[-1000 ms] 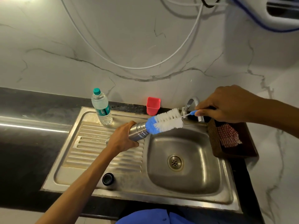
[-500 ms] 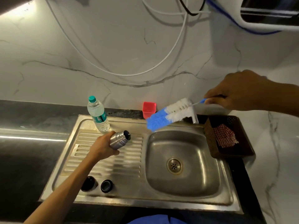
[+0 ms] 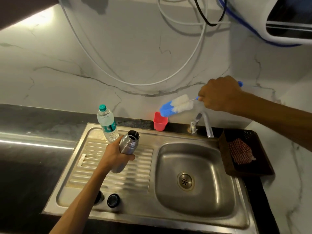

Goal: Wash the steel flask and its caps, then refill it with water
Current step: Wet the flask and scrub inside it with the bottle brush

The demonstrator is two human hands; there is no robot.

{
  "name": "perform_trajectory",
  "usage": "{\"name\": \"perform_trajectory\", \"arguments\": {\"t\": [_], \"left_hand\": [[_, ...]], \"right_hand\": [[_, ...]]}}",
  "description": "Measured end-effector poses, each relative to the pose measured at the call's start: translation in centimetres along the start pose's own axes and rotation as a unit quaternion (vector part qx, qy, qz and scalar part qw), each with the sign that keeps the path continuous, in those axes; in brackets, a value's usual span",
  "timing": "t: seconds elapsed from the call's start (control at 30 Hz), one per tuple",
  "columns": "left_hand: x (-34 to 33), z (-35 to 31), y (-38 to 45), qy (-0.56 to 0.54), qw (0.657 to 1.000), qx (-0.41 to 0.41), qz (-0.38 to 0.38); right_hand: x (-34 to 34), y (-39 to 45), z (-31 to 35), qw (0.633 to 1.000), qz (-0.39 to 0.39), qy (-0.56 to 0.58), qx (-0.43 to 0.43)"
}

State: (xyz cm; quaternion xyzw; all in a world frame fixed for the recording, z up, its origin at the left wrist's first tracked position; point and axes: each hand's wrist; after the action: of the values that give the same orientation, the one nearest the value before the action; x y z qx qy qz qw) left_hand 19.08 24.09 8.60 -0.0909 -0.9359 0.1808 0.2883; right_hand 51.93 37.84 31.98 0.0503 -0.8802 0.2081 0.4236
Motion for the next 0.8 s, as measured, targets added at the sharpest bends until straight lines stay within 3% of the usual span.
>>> {"name": "perform_trajectory", "arguments": {"t": [0.47,0.8], "left_hand": [[0.1,-2.0,-0.1,-0.087,0.993,-0.035,-0.072],[0.2,-0.8,0.7,-0.095,0.992,-0.047,-0.073]], "right_hand": [[0.3,7.5,4.0,0.997,0.034,-0.065,0.037],[-0.6,10.6,6.3,0.991,0.057,-0.109,0.055]]}}
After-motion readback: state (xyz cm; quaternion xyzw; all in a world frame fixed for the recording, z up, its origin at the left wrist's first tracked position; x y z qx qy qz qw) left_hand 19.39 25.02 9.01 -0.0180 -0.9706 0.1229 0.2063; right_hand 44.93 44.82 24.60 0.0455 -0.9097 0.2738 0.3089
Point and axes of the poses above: each hand's wrist, its own y-axis towards the middle knuckle, its own x-axis out of the back of the hand, z = x × y, and after that the axes turned 15 degrees about z, right-handed
